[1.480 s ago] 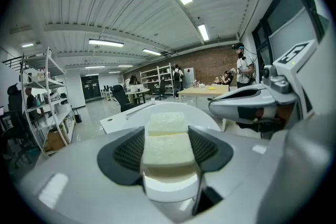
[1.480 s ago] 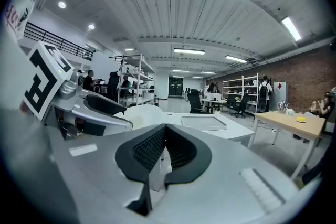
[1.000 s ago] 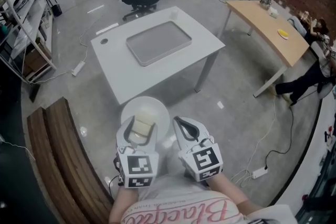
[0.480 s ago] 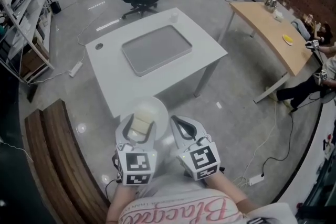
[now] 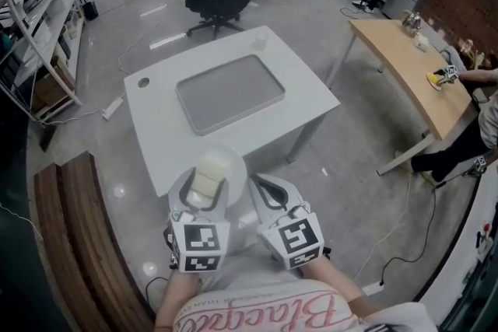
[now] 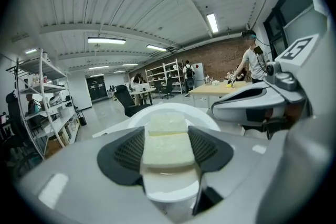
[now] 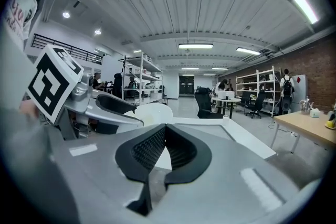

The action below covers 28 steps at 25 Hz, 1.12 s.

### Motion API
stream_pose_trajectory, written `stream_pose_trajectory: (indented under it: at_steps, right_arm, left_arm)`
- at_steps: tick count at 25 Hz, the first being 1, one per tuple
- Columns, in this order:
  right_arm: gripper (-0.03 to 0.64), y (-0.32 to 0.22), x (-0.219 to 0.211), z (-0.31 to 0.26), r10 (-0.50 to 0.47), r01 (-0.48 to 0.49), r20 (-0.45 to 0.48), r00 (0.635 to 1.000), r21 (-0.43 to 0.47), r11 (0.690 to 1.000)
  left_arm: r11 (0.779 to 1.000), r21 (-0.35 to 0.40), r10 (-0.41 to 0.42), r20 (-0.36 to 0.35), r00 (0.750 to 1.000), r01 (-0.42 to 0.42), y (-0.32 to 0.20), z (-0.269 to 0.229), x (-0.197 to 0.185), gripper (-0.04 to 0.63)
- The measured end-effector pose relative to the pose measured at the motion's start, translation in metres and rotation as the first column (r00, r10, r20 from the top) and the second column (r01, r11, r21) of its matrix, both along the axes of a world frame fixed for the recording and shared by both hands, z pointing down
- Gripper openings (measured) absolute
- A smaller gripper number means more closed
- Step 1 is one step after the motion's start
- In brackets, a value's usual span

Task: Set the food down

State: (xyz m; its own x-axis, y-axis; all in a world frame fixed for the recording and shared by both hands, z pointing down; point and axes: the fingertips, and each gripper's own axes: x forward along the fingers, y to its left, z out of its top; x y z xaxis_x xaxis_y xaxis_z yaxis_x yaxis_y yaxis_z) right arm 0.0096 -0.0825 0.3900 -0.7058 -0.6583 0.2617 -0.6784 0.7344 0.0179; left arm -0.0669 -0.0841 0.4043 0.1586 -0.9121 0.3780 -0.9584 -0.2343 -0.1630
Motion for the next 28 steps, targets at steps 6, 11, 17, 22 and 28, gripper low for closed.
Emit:
stream_pose_trajectory:
  at_steps: [6,11,17,22,28]
  right_arm:
    - [0.002,-0.025,0.009,-0.001,0.005,-0.005,0.009,1.000,0.002,1.000]
    - [0.002,-0.042,0.015,0.002,0.016,-0.016,0.024,1.000,-0.008,1.000]
    - [0.002,-0.063,0.010,0.008,0.015,-0.015,0.029,0.999,-0.016,1.000]
    - [0.002,-0.090,0.002,0.017,0.013,-0.013,0.014,1.000,-0.025,1.000]
    - [0.002,-0.129,0.002,0.021,0.033,-0.033,-0.005,0.999,-0.050,0.998]
  left_arm:
    - [1.000,0.007,0.000,0.010,1.000,0.000,-0.027,-0.005,0.006,0.259]
    - [1.000,-0.008,0.000,0.007,1.000,0.000,-0.041,0.003,0.009,0.259]
    - [1.000,-0.026,-0.005,0.011,1.000,0.005,-0.059,0.012,0.002,0.259]
    - [0.999,-0.038,-0.009,0.008,1.000,0.009,-0.092,0.023,-0.008,0.259]
    - [0.998,-0.056,0.009,0.015,1.000,-0.009,-0.145,0.031,-0.016,0.259]
